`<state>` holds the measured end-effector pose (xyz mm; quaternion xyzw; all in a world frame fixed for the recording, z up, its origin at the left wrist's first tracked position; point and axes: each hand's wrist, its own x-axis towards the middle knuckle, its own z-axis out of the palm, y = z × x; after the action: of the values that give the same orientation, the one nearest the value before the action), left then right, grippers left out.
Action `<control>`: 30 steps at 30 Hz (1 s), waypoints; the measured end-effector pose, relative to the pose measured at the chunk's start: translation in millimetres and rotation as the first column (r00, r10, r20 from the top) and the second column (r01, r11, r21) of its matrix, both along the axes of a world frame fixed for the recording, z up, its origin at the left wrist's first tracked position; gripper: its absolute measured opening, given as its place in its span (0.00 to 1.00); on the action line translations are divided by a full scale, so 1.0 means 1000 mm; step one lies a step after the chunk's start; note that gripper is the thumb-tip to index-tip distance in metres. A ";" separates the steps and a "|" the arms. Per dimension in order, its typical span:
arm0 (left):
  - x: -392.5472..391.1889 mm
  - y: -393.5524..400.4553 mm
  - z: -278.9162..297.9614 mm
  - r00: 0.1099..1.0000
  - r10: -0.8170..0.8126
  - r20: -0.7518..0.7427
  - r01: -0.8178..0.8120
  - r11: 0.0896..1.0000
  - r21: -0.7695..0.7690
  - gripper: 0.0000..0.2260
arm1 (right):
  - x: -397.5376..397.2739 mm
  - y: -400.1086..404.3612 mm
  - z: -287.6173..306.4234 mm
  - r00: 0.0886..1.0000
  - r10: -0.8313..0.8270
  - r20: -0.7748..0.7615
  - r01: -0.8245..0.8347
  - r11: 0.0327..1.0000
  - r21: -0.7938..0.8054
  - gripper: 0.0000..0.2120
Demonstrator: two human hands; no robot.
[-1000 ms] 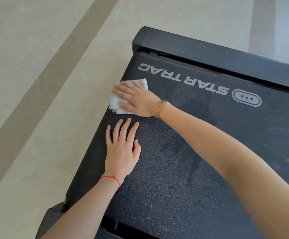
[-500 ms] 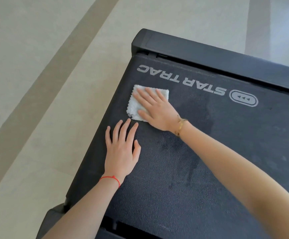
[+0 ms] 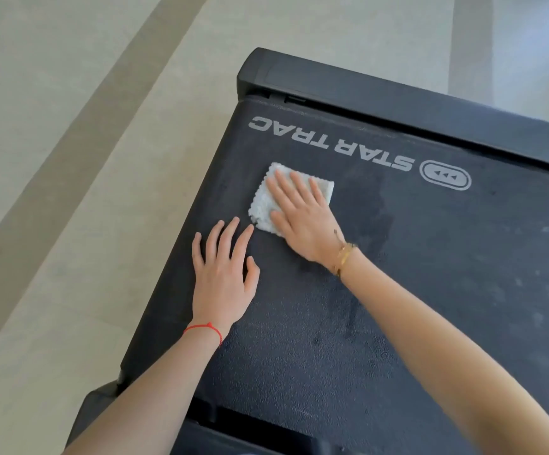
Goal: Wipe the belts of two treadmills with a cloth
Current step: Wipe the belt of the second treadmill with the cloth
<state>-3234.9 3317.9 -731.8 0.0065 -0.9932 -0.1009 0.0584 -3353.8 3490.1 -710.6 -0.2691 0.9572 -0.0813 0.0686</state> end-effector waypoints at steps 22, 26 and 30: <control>0.002 -0.002 -0.001 1.000 -0.005 -0.027 0.006 0.999 0.038 0.22 | 0.041 0.076 0.001 0.995 0.099 0.023 -0.100 0.994 0.037 0.27; 0.002 -0.003 -0.001 1.000 -0.007 -0.007 0.008 0.999 0.049 0.21 | 0.007 0.090 0.008 0.974 -0.221 0.048 0.220 0.975 0.020 0.26; 0.002 -0.002 0.002 1.000 -0.021 -0.014 0.023 0.994 0.111 0.21 | 0.035 0.057 0.004 0.950 -0.312 0.025 0.311 0.950 0.034 0.27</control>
<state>-3233.1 3315.4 -729.9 -0.0018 -0.9856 -0.1568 0.0632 -3318.3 3547.0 -706.8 -0.1127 0.9876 -0.0808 0.0734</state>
